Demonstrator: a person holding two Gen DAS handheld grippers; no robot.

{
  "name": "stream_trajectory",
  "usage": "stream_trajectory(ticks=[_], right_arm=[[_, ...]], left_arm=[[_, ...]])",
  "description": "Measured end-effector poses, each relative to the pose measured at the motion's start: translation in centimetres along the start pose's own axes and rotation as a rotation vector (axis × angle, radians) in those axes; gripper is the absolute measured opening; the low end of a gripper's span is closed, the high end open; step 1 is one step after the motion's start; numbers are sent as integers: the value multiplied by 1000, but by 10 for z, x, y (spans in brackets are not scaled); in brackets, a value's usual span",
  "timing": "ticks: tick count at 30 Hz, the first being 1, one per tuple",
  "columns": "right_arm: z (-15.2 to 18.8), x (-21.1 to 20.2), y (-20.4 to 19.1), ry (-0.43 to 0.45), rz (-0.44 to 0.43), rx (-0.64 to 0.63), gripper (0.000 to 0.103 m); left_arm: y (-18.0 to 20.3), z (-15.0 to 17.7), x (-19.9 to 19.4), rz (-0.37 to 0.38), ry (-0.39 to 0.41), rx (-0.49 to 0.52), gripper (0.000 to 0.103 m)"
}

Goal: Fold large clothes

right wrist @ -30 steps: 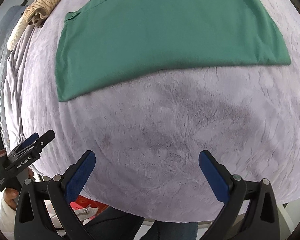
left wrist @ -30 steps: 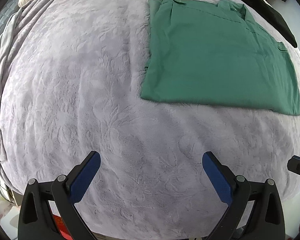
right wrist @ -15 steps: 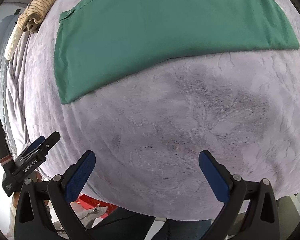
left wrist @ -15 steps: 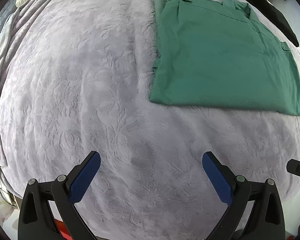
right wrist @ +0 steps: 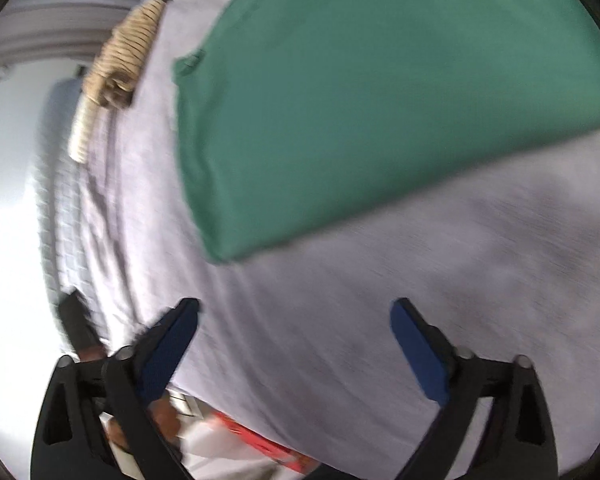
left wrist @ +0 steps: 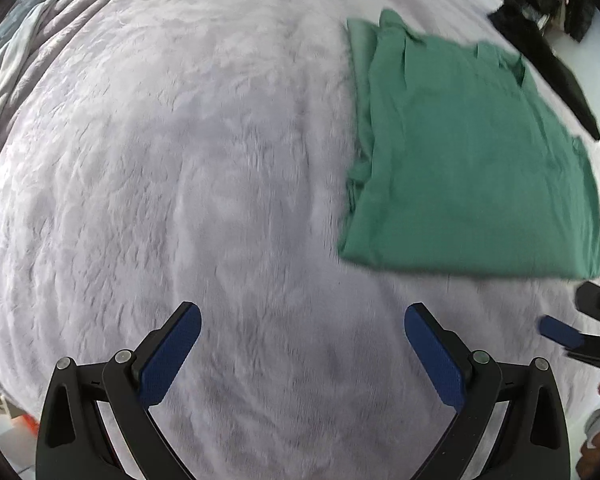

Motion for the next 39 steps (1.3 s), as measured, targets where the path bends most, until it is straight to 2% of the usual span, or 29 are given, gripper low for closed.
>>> stream_trajectory(ticks=[3,6,9,11,13,15,16,18,21,24,27,33,35,36,37,39], right_arm=[[-9,22,4,6,-95,43,86],[-15,43,15,20,-165,119,86],[-19,52,15,53,-210,130,86],[-21,59,18,71,-232,145,84],[-24,64,22,88,-272,184,70],[-29,67,27,108,-280,218,39],[-31,68,29,118,-275,226,8],[-34,65,23,130,-308,210,7],[-40,43,-6,157,-357,109,7],[-47,25,-27,180,-367,28,7],[-51,12,-39,186,-373,-15,7],[-44,15,-33,141,-332,-22,7],[-39,19,-23,104,-297,-17,7],[-35,24,-18,64,-260,-19,7],[-33,26,-15,28,-238,-24,8],[-22,24,-7,-76,-194,-58,11]], left_arm=[[-4,-13,8,53,17,-18,102],[1,-20,17,128,0,-54,102],[4,-28,21,210,-8,-82,102],[6,-34,26,234,-9,-95,102],[4,-39,35,246,-24,-113,102],[7,-43,41,273,-41,-134,102],[7,-46,44,289,-49,-143,102],[8,-50,45,317,-52,-153,102],[13,-59,41,385,-54,-171,102],[27,-87,40,525,-59,-191,102],[51,-110,43,628,-75,-162,102],[96,-133,61,670,-128,-147,102],[113,-138,69,620,-135,-132,102],[121,-134,71,565,-132,-107,93],[127,-135,73,514,-121,-77,64],[141,-136,77,440,-111,-22,35]])
Point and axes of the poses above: each gripper's, at about its wrist camera, not at the fingertips, and x roughly the way its jaws point, y to its right, z to its underside, the point moved 6 cm from there along x, roughly the way its jaws point, and after that the axes turned 13 degrees about -z, right-handed, at the moved point
